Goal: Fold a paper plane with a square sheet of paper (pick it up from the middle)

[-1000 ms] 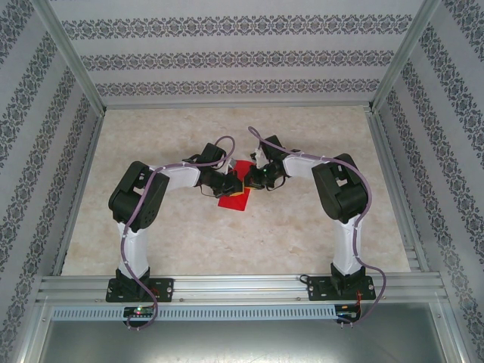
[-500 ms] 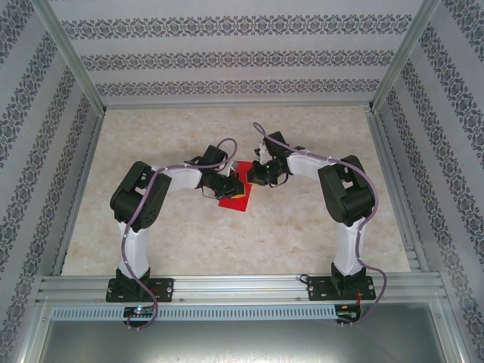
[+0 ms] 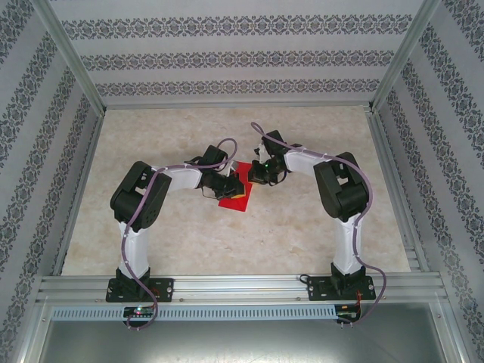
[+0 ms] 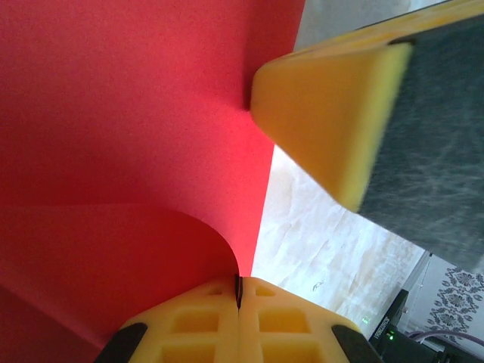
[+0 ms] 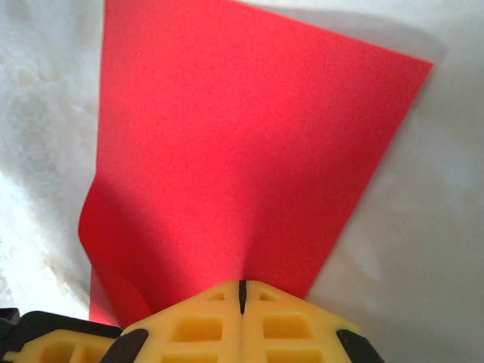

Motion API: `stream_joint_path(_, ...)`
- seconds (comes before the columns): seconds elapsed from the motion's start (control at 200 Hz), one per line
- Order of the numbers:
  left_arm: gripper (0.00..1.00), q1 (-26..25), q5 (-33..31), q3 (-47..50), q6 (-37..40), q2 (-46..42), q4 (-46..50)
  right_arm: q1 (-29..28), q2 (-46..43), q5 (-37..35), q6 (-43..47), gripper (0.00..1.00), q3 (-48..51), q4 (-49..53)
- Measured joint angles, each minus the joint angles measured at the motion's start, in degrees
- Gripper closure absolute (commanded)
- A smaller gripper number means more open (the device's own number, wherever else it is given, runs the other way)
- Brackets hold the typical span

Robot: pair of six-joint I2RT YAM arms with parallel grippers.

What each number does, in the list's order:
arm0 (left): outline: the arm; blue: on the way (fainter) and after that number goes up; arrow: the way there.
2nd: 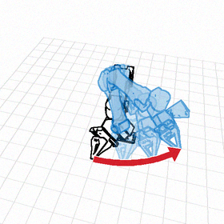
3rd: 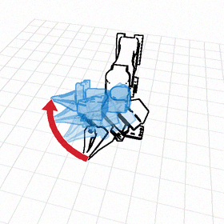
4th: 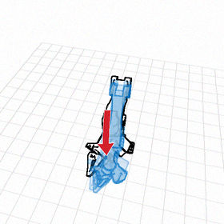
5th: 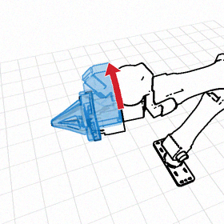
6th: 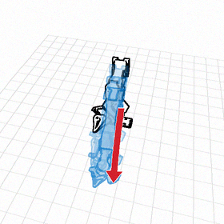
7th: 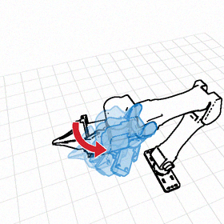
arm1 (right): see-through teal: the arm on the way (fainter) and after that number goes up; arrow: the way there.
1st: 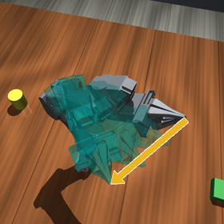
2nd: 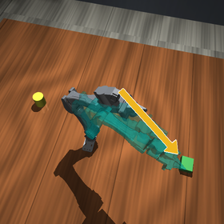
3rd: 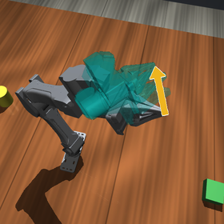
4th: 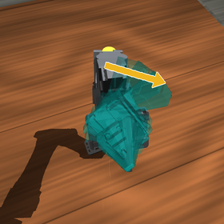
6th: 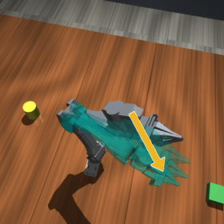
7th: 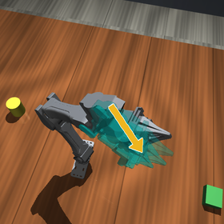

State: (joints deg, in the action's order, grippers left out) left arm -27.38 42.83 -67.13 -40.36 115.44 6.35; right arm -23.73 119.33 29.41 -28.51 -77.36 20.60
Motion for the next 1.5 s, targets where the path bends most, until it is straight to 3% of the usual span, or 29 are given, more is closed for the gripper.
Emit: stream_joint_path(1.499, 0.92, 0.0, -2.8, -0.1, -1.7, 1.2, -2.8, 0.0, 0.2, -0.2, 1.5, 0.98, -0.5, 0.4)
